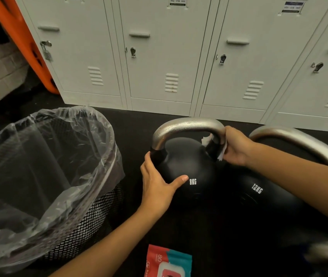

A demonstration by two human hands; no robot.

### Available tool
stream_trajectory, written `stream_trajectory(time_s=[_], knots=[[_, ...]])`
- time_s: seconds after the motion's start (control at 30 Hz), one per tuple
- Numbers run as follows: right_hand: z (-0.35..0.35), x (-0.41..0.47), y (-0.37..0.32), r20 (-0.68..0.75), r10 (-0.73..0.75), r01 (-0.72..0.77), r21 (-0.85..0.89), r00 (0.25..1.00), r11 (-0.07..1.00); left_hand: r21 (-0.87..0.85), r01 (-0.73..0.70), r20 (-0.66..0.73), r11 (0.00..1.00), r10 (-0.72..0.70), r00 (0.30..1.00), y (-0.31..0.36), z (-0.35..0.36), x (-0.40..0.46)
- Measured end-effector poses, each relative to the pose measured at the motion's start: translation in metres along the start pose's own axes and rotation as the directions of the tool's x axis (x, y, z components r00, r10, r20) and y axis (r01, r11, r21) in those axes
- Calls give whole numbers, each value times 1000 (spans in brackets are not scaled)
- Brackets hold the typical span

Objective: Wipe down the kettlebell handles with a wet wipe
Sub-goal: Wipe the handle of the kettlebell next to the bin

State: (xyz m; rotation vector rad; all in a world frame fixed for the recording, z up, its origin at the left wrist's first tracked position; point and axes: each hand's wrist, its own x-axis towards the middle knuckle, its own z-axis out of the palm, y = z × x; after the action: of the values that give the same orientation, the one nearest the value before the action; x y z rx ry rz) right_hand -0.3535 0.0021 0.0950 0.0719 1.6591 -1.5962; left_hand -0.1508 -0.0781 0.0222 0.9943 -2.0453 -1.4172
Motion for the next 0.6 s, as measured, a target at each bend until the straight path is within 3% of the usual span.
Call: stream_trajectory(time_s=[0.1,0.23,0.4,0.6], knots=[[4,-1,4,-84,51,-41,120,995,992,-17,16,-6,1000,-16,1000,1,1,1],[17,-16,8,-201,51,28,368,978,929,-9,49,5,999,-49,999,7,-2,2],[30,-42,15,-281,1,208,713,960,670,42,124,73,991,-127,989,21,-9,2],[49,-70,36,-376,-194,356,432,906,829,123,113,135,986,-130,982,31,-21,7]])
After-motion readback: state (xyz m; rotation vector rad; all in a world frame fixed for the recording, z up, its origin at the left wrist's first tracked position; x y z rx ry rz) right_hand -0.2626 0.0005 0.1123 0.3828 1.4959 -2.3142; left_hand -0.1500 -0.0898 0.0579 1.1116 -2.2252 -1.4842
